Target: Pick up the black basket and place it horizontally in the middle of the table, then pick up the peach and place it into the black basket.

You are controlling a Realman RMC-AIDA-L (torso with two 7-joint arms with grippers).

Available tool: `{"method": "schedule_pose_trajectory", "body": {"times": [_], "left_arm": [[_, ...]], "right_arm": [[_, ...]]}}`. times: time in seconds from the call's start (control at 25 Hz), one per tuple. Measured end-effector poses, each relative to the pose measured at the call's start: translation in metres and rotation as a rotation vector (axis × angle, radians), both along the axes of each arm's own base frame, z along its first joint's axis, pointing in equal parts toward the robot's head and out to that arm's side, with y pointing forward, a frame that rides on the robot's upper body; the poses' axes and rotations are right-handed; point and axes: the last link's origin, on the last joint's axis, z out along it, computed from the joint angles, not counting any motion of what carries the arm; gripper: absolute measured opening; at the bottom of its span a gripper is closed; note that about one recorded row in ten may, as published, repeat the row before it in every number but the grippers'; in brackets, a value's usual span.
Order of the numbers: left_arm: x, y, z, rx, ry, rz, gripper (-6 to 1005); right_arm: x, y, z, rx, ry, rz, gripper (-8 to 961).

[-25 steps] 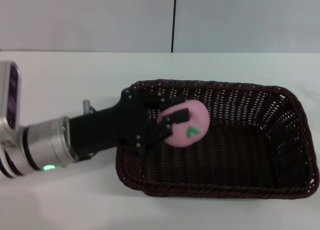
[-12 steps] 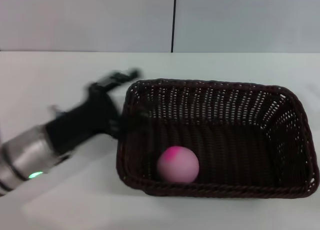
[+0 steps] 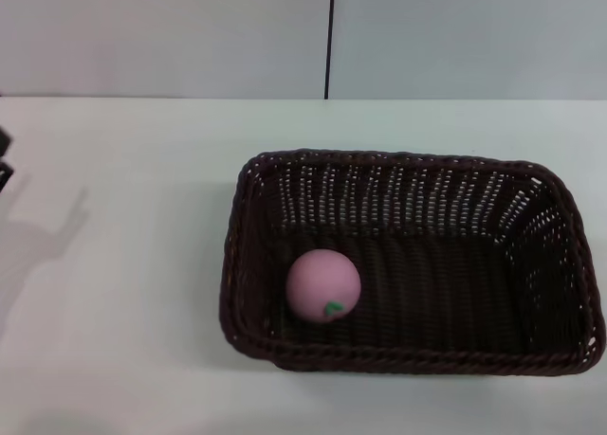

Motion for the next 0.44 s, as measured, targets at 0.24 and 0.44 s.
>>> {"method": "schedule_pose_trajectory", "body": {"times": [0.24,0.44], "left_arm": [[-0.005,-0.001,-0.007,0.012,0.049,0.050,829],[-0.003,-0.001,-0.011,0.026,0.058,0.052,829]], "right_arm": [[-0.003,0.002,-0.005,-0.014,0.000,0.004,506],[-0.005,0.009,-0.007,-0.023,0.004,0.006,506]]}}
